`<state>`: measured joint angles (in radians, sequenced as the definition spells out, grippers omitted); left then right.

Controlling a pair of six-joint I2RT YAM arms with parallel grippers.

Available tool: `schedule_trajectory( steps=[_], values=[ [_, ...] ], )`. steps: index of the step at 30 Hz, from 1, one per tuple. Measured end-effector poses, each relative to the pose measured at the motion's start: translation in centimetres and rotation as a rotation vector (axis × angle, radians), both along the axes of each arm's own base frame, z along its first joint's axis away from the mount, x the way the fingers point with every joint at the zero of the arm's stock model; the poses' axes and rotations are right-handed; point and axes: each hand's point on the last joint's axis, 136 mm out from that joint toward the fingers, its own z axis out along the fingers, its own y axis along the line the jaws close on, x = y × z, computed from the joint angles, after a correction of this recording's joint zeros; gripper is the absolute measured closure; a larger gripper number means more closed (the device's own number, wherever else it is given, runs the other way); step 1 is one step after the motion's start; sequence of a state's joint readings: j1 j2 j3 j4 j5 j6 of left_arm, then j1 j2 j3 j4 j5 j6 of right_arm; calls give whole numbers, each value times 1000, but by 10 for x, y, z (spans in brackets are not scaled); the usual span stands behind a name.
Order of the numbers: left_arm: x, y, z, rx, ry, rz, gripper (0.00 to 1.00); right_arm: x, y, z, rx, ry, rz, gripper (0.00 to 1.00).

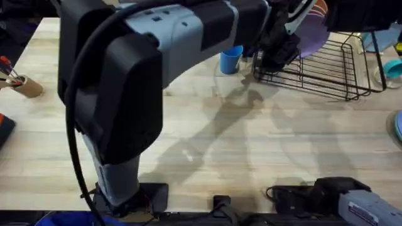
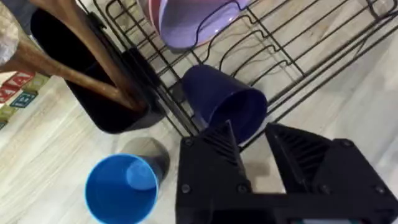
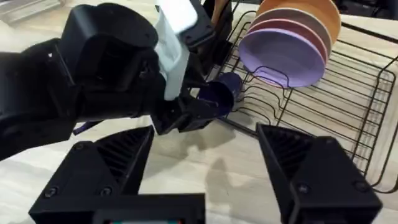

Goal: Pick up the cup on the table and put them onto the rack.

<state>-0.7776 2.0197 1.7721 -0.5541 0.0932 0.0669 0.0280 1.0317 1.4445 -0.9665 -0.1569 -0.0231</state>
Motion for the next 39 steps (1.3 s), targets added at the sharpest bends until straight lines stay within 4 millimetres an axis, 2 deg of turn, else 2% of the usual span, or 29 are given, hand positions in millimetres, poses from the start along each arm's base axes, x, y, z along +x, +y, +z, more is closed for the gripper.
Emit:
schedule_trajectory(
  steps=[8, 17, 22, 30, 34, 39],
  values=[
    [-6, 9, 6, 21, 9, 9, 624, 0, 0, 0, 0, 0, 0, 9],
    [-8, 39, 66, 23, -103, 91, 542, 0, 0, 0, 0, -1, 0, 9],
    [-12, 60, 84, 37, -117, 126, 541, 0, 0, 0, 0, 0, 0, 9],
    [11, 118, 89, 78, -94, 248, 541, 0, 0, 0, 0, 0, 0, 9],
    [24, 155, 101, 74, -101, 327, 519, 0, 0, 0, 0, 0, 0, 9],
    [31, 200, 120, 68, -113, 419, 487, 0, 0, 1, 18, 2, -12, 9]
  ],
)
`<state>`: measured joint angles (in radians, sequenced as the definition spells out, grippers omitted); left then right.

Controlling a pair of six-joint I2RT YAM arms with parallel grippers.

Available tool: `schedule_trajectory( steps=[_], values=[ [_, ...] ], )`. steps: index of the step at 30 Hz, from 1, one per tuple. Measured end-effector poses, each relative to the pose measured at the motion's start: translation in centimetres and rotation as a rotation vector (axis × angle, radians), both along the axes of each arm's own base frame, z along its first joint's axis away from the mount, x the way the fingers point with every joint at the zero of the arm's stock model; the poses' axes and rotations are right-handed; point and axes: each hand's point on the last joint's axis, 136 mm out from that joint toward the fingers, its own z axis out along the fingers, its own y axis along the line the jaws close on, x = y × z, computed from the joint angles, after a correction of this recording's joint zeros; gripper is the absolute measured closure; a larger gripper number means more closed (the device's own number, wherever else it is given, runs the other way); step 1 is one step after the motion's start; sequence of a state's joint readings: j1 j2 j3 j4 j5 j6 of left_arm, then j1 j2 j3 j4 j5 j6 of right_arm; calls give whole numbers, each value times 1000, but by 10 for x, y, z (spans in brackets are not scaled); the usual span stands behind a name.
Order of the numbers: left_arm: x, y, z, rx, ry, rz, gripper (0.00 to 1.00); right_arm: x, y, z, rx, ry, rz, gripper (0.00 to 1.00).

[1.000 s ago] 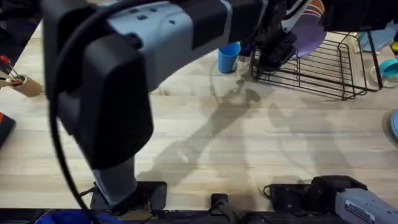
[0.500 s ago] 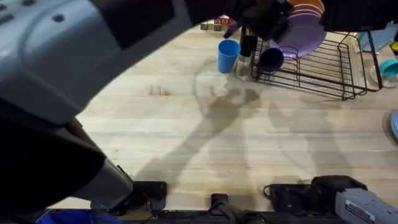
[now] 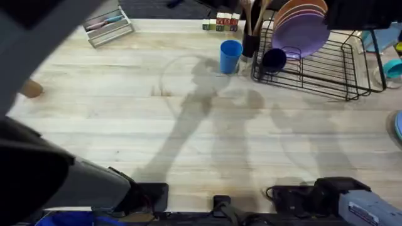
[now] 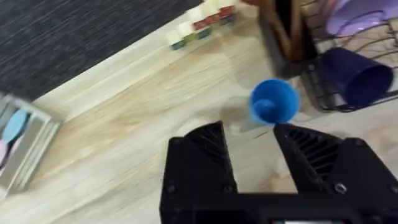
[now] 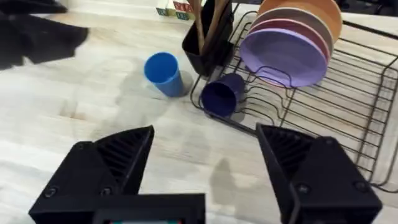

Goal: Pick up the cup on the table and put them onto the rack.

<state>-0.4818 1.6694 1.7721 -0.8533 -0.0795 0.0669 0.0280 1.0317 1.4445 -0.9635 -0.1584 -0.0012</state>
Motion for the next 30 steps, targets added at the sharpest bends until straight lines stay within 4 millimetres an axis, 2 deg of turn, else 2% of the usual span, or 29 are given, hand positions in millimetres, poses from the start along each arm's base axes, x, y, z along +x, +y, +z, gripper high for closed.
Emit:
schedule_trajectory(
  steps=[4, 10, 14, 16, 18, 20, 24, 30],
  values=[
    [-1, 37, 9, 3, 7, 73, 490, 4, 11, 2, 58, 0, 30, 9],
    [1, 96, 19, 5, 11, 200, 457, 15, 51, -11, 110, 60, 147, 9],
    [2, 139, 26, 0, 4, 300, 187, 20, 83, -24, 98, 104, 234, 9],
    [0, 159, 29, -1, 2, 347, 160, 22, 96, -32, 81, 121, 264, 9],
    [-5, 179, 34, -1, -4, 396, 65, 27, 110, -39, 62, 134, 290, 9],
    [-11, 197, 40, -4, -14, 438, 17, 33, 122, -47, 47, 145, 313, 9],
    [-23, 227, 52, -9, -37, 513, 8, 47, 141, -65, 28, 171, 343, 8],
    [-36, 261, 66, -11, -73, 602, 7, 72, 156, -95, 8, 211, 345, 9]
  ],
)
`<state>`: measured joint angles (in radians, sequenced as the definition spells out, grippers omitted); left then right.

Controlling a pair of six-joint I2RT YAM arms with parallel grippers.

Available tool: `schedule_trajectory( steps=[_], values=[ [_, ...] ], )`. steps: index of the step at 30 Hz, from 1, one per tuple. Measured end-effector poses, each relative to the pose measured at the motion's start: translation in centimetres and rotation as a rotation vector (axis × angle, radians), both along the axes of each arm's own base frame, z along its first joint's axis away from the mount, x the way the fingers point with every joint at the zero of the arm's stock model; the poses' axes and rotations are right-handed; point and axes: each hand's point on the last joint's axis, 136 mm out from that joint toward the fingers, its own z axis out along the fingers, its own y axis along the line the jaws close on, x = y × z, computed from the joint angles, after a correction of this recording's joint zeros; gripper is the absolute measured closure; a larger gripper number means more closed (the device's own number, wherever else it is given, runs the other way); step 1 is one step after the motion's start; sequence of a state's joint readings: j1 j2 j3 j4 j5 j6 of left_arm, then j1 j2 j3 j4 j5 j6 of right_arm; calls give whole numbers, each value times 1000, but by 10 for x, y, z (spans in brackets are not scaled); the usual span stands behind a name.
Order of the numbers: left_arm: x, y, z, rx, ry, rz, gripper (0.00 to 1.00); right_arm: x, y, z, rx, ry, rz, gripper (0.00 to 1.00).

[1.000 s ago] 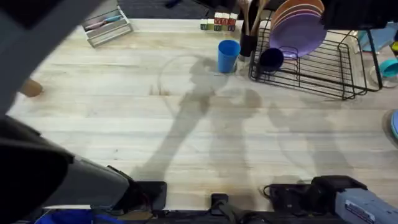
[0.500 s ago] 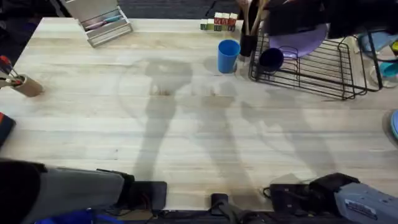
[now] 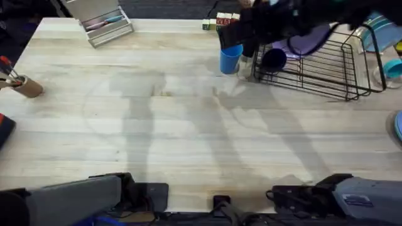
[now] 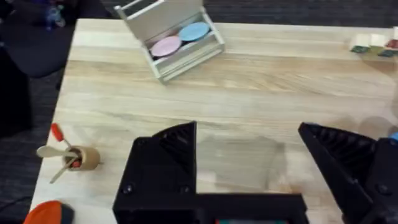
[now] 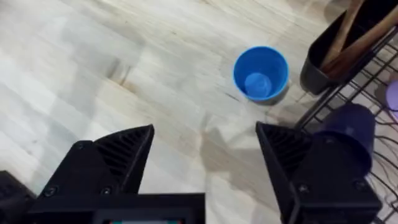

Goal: Pick up the cup on the table and put them onto the rack.

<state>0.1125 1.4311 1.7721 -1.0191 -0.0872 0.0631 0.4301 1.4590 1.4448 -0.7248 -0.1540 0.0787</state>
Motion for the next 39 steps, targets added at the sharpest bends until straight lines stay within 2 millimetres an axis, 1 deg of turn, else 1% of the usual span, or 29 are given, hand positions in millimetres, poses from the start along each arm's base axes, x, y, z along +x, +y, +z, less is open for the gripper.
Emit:
schedule_trajectory(
  steps=[3, 5, 14, 19, 28, 35, 39],
  values=[
    [-5, 9, 0, 1, 6, 27, 7, 12, 5, -12, -6, 7, -3, 9],
    [-7, 12, -2, 1, 18, 34, 7, 19, 7, -18, -12, 3, -2, 9],
    [-9, 12, -5, 0, 32, 36, 7, 40, 23, -42, -81, -37, 42, 9],
    [-11, 11, -7, -3, 42, 34, 7, 51, 29, -63, -120, -34, 50, 9],
    [-11, 11, -7, -3, 42, 33, 7, 70, 30, -108, -184, 8, 26, 9],
    [-10, 6, -7, -21, 40, 12, 7, 81, 33, -123, -195, 2, 20, 16],
    [-9, 4, -7, -31, 39, 0, 7, 84, 34, -136, -206, 18, 21, 39]
  ],
)
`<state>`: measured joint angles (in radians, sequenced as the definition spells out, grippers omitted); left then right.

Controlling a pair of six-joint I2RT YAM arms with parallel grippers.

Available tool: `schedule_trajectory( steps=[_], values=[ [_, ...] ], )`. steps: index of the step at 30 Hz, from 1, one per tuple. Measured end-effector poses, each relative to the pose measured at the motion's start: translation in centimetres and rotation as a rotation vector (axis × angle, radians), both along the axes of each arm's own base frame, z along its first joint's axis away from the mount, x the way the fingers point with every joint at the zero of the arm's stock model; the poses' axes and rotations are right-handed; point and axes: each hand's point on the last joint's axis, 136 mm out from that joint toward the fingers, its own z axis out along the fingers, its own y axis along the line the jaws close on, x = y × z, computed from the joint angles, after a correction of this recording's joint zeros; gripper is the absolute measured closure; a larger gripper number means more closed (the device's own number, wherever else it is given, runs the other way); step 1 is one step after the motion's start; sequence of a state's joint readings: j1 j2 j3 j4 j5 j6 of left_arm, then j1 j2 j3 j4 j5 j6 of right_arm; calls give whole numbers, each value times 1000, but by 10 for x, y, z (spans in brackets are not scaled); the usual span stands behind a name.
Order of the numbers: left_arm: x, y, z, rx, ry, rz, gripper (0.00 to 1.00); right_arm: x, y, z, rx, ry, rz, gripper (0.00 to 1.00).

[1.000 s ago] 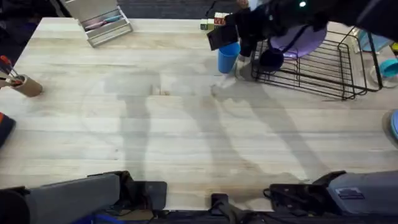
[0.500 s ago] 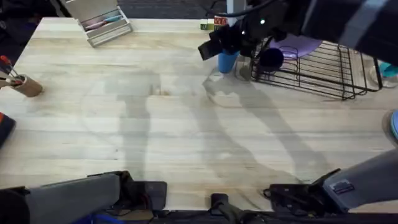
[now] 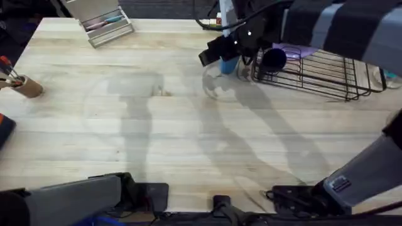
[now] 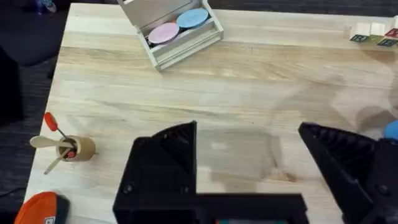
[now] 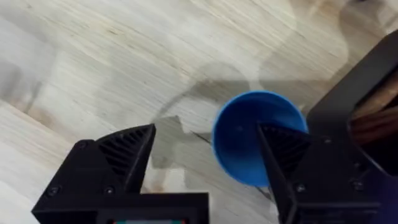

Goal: Pick up the cup on the table and put them onto the rack.

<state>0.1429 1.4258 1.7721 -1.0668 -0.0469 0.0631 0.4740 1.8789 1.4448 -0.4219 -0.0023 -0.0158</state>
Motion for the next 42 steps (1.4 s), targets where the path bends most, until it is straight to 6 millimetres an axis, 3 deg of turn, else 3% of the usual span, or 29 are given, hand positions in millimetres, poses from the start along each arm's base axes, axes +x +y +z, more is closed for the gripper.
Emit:
schedule_trajectory(
  steps=[4, 6, 12, 13, 18, 23, 26, 33, 35, 38, 39, 42],
  values=[
    [0, -2, 0, -6, 1, -6, 7, 1, 0, -8, -10, 11, -1, 75],
    [-1, -3, -2, -13, 7, -14, 7, 1, -1, -8, -15, 9, 2, 150],
    [-3, -6, -5, -25, 23, -24, 7, 1, -1, -8, -18, 9, 6, 717],
    [-3, -6, -5, -26, 23, -25, 7, 3, -1, -6, -20, 0, 4, 962],
    [-4, -7, -6, -28, 26, -27, 7, -1, -7, -6, -49, 18, -6, 969],
    [-5, -7, -6, -29, 31, -27, 7, -29, -27, 5, -119, 90, -22, 970],
    [-5, -7, -6, -29, 31, -27, 7, -40, -35, 38, -121, 70, -30, 970],
    [-5, -7, -7, -29, 33, -27, 7, -67, -53, 153, -21, -146, -50, 970],
    [-5, -7, -7, -29, 33, -27, 7, -75, -62, 176, -15, -200, -70, 970],
    [-5, -7, -7, -29, 33, -27, 7, -89, -80, 198, -35, -251, -110, 970],
    [-5, -7, -7, -29, 34, -27, 7, -110, -100, 195, -101, -216, -131, 970],
    [-5, -7, -7, -29, 34, -27, 7, -116, -107, 186, -145, -178, -133, 970]
  ],
)
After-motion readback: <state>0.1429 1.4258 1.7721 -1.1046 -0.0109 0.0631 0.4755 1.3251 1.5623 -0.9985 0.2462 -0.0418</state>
